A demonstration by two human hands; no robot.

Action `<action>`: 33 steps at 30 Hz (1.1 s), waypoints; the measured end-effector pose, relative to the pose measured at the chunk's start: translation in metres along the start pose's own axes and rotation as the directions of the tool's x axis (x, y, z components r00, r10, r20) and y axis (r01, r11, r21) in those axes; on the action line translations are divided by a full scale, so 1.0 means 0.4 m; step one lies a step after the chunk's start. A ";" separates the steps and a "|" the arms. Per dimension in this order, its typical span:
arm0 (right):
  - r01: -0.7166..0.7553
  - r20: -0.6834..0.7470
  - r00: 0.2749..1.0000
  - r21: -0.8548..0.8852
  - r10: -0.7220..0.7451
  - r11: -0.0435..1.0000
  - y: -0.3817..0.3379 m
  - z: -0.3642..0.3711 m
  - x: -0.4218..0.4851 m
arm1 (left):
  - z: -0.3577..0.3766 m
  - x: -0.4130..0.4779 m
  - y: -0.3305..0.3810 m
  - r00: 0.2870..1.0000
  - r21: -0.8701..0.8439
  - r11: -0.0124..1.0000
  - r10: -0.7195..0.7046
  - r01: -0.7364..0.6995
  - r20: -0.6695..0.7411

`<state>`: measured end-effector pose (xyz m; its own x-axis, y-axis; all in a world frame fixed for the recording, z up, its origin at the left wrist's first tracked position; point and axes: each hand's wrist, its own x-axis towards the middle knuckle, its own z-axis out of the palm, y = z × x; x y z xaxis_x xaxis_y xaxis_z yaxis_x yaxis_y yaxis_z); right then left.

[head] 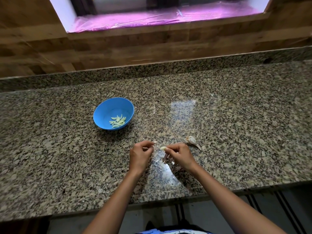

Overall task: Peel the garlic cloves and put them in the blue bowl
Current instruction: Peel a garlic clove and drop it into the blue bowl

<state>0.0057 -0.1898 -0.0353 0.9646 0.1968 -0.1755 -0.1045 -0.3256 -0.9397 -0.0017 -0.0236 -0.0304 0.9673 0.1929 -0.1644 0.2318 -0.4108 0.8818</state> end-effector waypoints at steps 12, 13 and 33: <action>-0.115 0.099 0.991 0.219 0.096 0.969 -0.015 -0.003 -0.009 | -0.024 0.006 0.014 0.861 -0.720 0.483 -0.373 0.499 0.346; -0.134 0.067 0.990 0.239 0.121 0.962 -0.011 -0.004 -0.009 | -0.035 0.010 0.005 0.867 -0.749 0.466 -0.401 0.471 0.296; -0.345 -0.277 0.821 0.457 0.500 0.820 0.047 -0.051 -0.076 | 0.149 0.055 -0.038 0.855 0.426 0.778 0.262 -0.462 0.448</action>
<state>-0.0204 -0.2209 -0.0416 0.8066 -0.2571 -0.5322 -0.5289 0.0880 -0.8441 0.0221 -0.0661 -0.0739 0.9335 -0.3421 -0.1077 -0.2225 -0.7880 0.5740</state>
